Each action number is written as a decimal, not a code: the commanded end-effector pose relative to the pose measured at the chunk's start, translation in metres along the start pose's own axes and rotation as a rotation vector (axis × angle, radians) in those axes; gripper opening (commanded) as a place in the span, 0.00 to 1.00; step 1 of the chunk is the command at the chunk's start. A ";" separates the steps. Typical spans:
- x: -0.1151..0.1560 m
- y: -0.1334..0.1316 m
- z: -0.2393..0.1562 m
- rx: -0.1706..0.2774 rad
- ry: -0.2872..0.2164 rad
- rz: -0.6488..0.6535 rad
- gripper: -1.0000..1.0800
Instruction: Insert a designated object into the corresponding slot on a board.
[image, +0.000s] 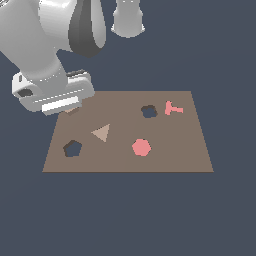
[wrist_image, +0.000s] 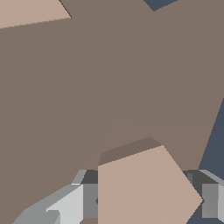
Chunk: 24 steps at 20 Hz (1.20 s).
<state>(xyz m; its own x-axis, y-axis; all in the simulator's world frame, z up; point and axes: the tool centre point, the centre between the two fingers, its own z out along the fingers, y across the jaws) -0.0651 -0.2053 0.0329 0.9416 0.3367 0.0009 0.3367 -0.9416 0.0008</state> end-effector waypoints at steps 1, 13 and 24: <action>0.004 0.008 -0.001 0.000 0.000 -0.099 0.00; 0.034 0.040 -0.003 -0.001 0.001 -0.587 0.00; 0.075 0.054 -0.005 -0.002 0.001 -1.054 0.00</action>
<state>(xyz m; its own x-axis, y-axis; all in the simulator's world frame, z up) 0.0175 -0.2320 0.0372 0.2386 0.9711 -0.0004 0.9711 -0.2386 0.0024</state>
